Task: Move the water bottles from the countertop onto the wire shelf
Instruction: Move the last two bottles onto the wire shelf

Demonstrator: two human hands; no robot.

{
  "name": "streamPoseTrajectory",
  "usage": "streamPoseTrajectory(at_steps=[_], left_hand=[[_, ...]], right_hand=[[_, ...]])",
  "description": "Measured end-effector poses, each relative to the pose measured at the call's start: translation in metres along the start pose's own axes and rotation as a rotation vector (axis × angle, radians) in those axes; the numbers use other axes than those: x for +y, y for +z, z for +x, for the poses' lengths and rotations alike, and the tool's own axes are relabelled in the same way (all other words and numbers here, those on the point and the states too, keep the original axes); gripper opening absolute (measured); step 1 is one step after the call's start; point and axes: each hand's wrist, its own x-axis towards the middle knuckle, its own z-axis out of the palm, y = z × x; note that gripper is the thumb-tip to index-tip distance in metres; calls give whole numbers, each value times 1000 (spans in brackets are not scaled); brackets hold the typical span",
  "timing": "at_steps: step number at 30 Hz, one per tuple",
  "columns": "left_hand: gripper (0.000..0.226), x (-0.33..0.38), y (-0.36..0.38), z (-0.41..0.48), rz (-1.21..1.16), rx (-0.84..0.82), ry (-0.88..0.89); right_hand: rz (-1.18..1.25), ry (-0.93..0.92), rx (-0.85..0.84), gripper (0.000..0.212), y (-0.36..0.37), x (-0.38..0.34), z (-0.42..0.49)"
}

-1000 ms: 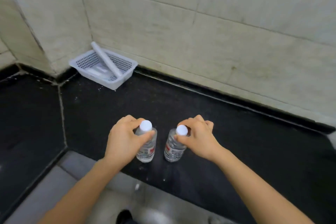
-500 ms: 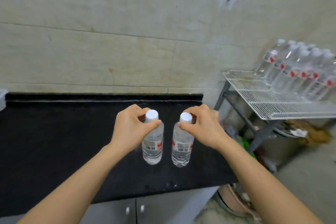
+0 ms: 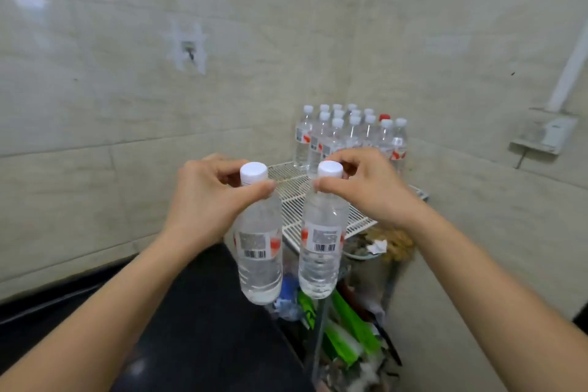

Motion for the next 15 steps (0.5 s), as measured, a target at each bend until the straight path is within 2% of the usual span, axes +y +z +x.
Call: streamPoseTrajectory(at_steps=[7,15], left_hand=[[22,20,87,96,-160,-8,65],[17,3,173,160,-135,-100,46]], right_hand=[[-41,-19,95,20,-79,58,76],[-83,42,48,28,-117,142,133]])
